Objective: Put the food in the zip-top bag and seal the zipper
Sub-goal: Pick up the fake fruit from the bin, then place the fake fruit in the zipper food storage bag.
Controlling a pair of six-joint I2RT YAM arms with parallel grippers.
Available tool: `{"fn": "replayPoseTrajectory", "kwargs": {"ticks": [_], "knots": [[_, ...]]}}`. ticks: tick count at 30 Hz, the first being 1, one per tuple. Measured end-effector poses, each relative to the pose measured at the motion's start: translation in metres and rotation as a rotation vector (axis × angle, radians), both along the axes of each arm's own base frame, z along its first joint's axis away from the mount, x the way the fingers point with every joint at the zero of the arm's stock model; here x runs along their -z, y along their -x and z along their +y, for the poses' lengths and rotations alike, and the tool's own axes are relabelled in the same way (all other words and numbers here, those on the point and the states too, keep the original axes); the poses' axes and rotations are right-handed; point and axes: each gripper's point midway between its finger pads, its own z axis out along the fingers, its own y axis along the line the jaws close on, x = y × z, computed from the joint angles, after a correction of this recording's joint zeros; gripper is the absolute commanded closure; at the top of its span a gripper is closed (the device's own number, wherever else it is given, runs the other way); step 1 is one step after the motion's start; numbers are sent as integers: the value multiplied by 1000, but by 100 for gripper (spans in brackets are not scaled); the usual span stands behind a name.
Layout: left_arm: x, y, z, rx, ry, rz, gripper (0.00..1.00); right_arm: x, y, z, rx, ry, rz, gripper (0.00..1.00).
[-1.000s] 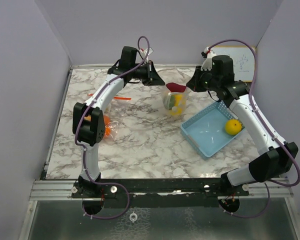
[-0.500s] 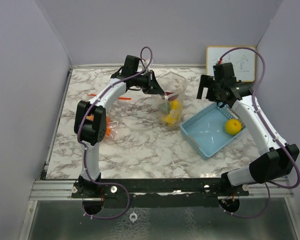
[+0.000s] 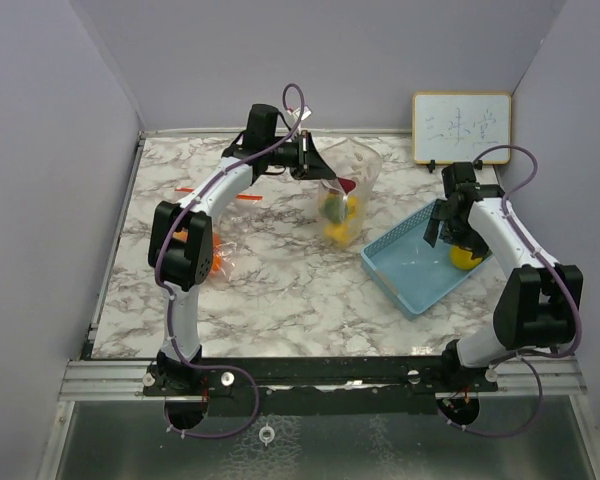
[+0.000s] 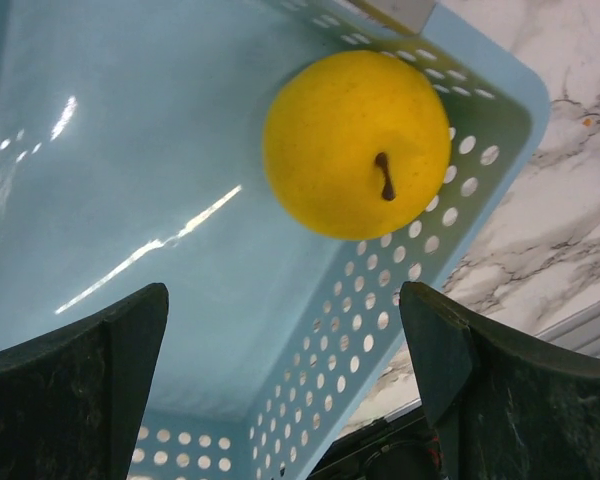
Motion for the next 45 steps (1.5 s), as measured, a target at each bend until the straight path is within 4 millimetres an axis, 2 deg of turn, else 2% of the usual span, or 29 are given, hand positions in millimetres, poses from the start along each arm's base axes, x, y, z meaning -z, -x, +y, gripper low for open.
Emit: {"fn": "replayPoseTrajectory", "kwargs": {"ticks": [7,10,15,17,20,22,25,28,31,33,35,42,45], "knots": [[-5,4,-1,20,23,-2,100,12,2,-31,69,117,35,0],[-4,7,0,27,26,5,100,15,-6,-41,85,152,21,0],[3,10,1,31,23,21,100,37,-21,-46,79,175,35,5],[5,11,1,33,22,28,100,48,-22,-47,73,178,53,12],[6,12,1,34,22,30,100,60,-18,-46,66,174,72,31],[6,12,1,36,23,30,100,63,-14,-45,64,168,83,39],[6,12,1,37,23,31,100,61,-17,-42,57,151,66,48],[5,13,1,40,24,31,100,52,-19,-36,45,112,29,53],[5,14,1,44,26,31,100,32,-23,-21,13,30,-34,55],[5,14,1,48,27,29,100,7,-32,-3,-32,-57,-121,55],[5,15,1,52,28,25,100,-28,-46,21,-102,-146,-241,55],[4,18,2,69,25,7,100,-191,-88,146,-527,-459,-690,55],[4,20,1,78,21,0,100,-240,-97,194,-701,-541,-806,54]]}}
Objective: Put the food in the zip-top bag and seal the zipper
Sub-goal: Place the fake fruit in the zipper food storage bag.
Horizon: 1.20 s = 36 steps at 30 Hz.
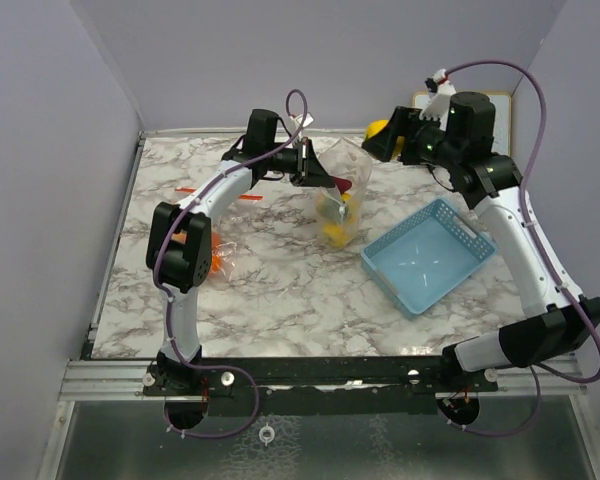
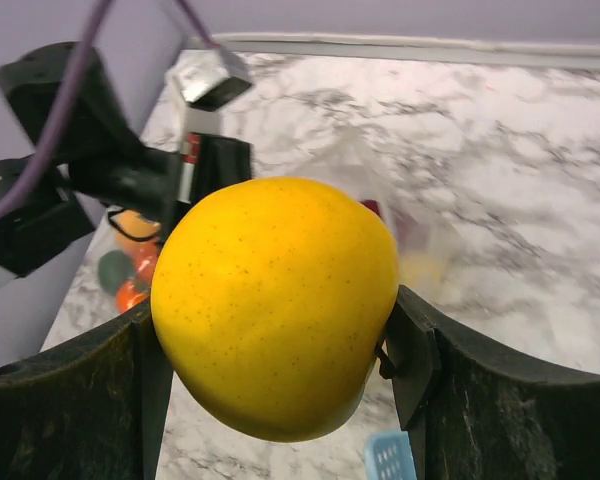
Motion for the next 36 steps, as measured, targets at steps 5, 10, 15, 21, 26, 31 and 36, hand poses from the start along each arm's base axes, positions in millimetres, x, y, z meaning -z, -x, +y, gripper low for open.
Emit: {"fn": "replayPoseTrajectory", "kwargs": {"ticks": [5,10,15,21,26,31,36], "knots": [[0,6,-6,21,-6,-4,100,-9,-15,49,-174,-50,-52,53],[-3,11,-10,37,-11,-10,100,39,-31,72,-224,-38,54,37],[-12,11,-10,46,-15,-41,100,73,-27,69,-189,17,130,10],[-11,12,-8,52,-24,-44,100,75,-25,60,-182,83,117,0],[-17,13,-8,60,-23,-61,100,65,-20,49,-164,135,79,0],[-27,16,-9,99,11,-84,100,44,-15,44,-187,178,2,5],[-45,17,-9,183,122,-104,100,26,-5,55,-308,181,-81,10]]}}
